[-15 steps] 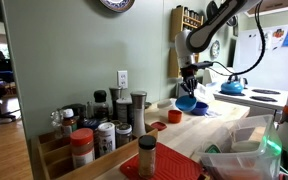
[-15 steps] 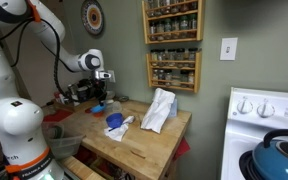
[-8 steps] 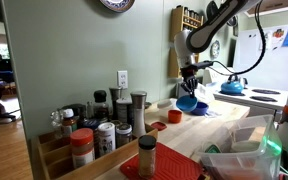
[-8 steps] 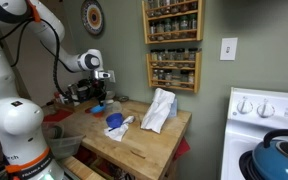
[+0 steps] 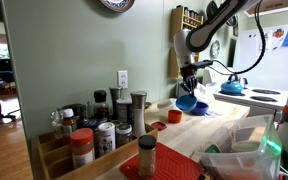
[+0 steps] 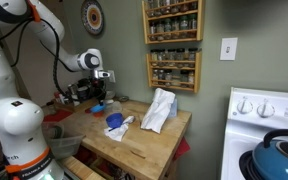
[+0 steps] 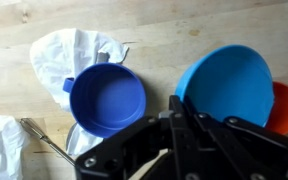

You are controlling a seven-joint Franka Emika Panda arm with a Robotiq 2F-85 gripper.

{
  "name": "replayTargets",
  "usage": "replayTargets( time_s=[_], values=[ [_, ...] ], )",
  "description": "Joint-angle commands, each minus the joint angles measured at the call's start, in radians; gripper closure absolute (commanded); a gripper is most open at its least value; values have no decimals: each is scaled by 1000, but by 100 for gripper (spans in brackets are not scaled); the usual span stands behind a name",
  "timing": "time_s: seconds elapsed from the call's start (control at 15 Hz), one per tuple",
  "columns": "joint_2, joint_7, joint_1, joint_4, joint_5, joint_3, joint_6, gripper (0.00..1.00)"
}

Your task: Take the orange cup out of the bowl then pour the liquid in the other bowl into the cup

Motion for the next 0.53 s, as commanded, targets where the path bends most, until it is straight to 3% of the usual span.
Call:
replayTargets(
  time_s=[0.0,0.47],
  values=[
    [5,45,8,21,-30,6,-36,99],
    [7,66,13,27,-41,12,-40,99]
  ],
)
